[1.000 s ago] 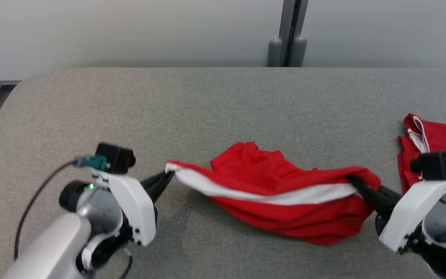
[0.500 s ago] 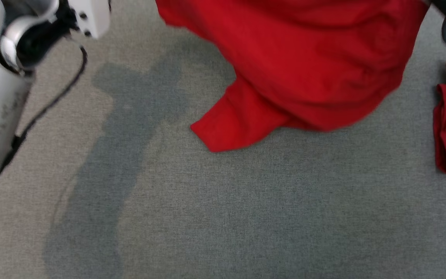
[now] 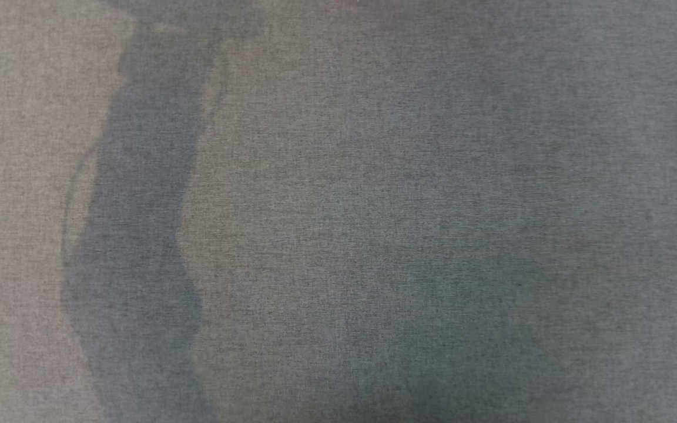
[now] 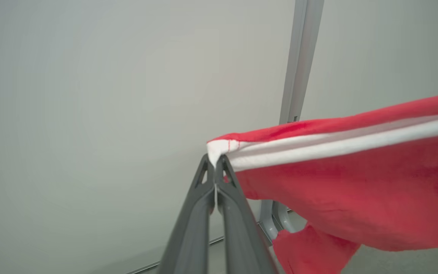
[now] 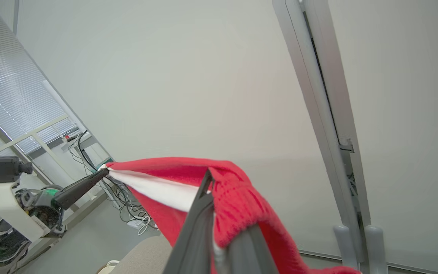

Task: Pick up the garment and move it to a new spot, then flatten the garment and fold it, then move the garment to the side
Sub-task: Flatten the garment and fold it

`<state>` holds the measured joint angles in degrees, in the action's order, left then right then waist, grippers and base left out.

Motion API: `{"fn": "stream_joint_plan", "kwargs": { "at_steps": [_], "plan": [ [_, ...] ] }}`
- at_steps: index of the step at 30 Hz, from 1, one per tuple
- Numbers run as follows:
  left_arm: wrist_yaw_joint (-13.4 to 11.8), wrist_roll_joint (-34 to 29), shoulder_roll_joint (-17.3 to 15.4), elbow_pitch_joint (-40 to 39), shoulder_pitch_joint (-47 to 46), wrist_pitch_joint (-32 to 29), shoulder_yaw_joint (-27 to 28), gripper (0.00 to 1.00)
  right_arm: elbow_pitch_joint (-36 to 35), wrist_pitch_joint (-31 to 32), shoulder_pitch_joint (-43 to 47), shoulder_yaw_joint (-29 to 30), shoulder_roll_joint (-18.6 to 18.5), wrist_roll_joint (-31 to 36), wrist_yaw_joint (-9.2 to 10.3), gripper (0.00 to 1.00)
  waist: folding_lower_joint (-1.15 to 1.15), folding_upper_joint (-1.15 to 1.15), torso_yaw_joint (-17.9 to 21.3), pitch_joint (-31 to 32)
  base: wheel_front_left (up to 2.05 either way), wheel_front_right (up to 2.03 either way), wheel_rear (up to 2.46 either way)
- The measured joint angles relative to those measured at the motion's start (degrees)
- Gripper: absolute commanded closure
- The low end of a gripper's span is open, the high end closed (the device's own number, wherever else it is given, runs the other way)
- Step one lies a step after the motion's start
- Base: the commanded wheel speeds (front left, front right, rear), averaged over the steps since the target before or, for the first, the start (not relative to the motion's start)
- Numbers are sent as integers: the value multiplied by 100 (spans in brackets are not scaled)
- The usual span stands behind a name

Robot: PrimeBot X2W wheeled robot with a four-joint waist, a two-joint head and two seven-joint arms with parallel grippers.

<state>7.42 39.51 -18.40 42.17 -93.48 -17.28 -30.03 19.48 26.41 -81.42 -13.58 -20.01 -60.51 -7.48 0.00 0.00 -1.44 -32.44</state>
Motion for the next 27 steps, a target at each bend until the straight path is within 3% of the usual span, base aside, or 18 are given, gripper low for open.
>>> {"fn": "stream_joint_plan", "kwargs": {
  "at_steps": [6, 13, 23, 27],
  "plan": [
    [2, 322, 60, 355, -108, 41, -450, 100, 147, -214, -30, -589, -218, -275, 4, 100, 0, 0, -146, -161, 0, 0, 0],
    [2, 962, -183, 89, 1150, -36, -1281, 100, -3, -230, 1287, -1303, -604, -779, 4, 100, 0, 0, -258, 162, 0, 0, 0],
    [3, 2130, -1289, -1321, 3729, -857, -2141, 100, -700, 235, 3572, -2309, -1124, -1460, 4, 100, 0, 0, -213, 1356, 0, 0, 0],
    [-321, 2438, -1736, -2159, 4705, -940, -2176, 100, -1078, 203, 4345, -2407, -1319, -1661, 3, 100, 0, 0, -138, 1825, 0, 0, 0]
  ]
}}
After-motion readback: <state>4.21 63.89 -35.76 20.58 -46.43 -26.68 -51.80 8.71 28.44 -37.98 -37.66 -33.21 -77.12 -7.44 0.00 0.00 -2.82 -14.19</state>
